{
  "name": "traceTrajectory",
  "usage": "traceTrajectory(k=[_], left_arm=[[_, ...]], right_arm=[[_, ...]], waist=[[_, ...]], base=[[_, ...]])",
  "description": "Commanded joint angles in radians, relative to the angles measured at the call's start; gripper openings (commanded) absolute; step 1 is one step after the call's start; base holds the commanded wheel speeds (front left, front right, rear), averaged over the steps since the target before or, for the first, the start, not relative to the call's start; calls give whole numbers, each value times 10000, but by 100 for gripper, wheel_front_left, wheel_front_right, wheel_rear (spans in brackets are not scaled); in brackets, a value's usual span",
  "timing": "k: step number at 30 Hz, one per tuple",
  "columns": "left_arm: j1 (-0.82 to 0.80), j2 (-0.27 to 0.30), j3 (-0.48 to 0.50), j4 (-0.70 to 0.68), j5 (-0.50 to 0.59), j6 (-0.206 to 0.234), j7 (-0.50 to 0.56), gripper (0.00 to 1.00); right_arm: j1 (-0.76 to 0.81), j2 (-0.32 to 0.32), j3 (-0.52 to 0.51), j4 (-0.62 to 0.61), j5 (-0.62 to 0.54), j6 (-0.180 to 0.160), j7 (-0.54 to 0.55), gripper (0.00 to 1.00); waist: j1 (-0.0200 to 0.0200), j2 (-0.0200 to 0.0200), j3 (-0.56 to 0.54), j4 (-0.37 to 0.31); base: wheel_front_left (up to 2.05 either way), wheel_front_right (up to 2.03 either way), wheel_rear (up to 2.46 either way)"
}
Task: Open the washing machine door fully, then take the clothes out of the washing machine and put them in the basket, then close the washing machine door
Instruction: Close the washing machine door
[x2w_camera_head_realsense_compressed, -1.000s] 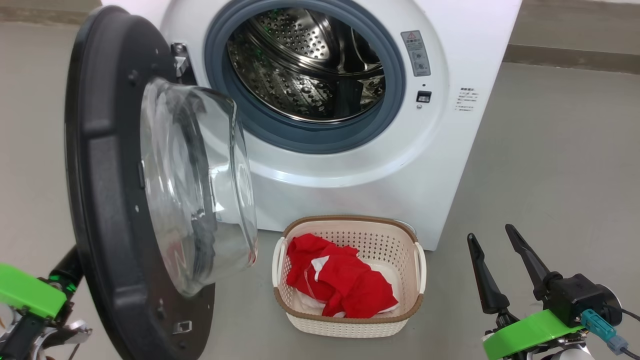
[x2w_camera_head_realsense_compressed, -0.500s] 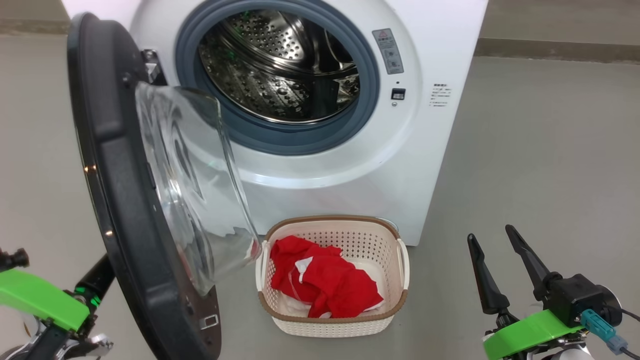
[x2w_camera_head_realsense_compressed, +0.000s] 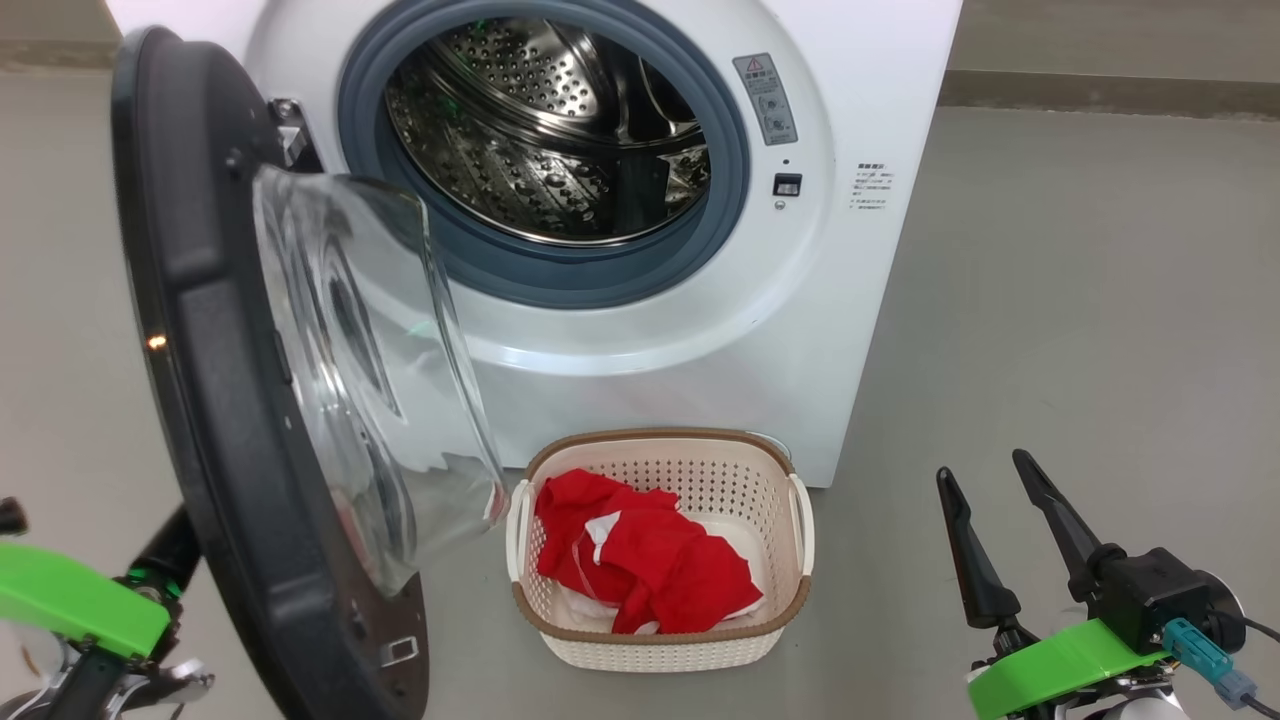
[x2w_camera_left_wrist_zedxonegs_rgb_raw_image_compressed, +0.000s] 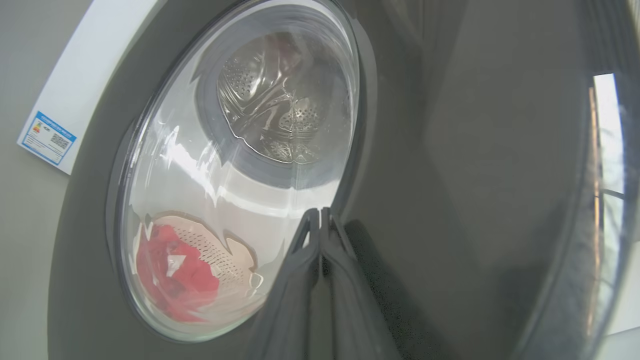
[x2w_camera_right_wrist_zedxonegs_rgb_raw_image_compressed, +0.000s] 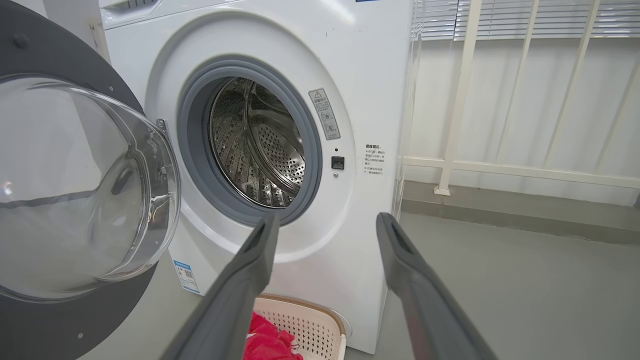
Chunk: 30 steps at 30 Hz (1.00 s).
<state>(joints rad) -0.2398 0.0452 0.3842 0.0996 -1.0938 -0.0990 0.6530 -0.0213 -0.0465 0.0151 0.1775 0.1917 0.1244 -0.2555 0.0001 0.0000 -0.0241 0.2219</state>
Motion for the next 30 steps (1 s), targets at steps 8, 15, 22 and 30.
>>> traceTrajectory(k=[8, 15, 22, 30], left_arm=[[205, 674, 47, -762, 313, -308, -1696, 100], [1096, 1763, -1408, -1117, 1375, -314, -4836, 100], [1690, 2923, -2931, -100, 2882, -315, -8037, 100], [1613, 3238, -3472, 1477, 5033, -245, -9115, 100]], right_arm=[[-370, -37, 228, -213, 59, 63, -63, 100], [-411, -37, 278, -222, 89, 63, -63, 100], [-451, -37, 277, -198, 97, 63, -63, 100], [-453, -37, 288, -213, 138, 63, -63, 100]], waist=[[-1, 0, 52, 127], [-1, 0, 120, 187], [-1, 0, 150, 201], [-1, 0, 118, 166]], base=[[0, 0, 0], [0, 0, 0], [0, 0, 0], [0, 0, 0]])
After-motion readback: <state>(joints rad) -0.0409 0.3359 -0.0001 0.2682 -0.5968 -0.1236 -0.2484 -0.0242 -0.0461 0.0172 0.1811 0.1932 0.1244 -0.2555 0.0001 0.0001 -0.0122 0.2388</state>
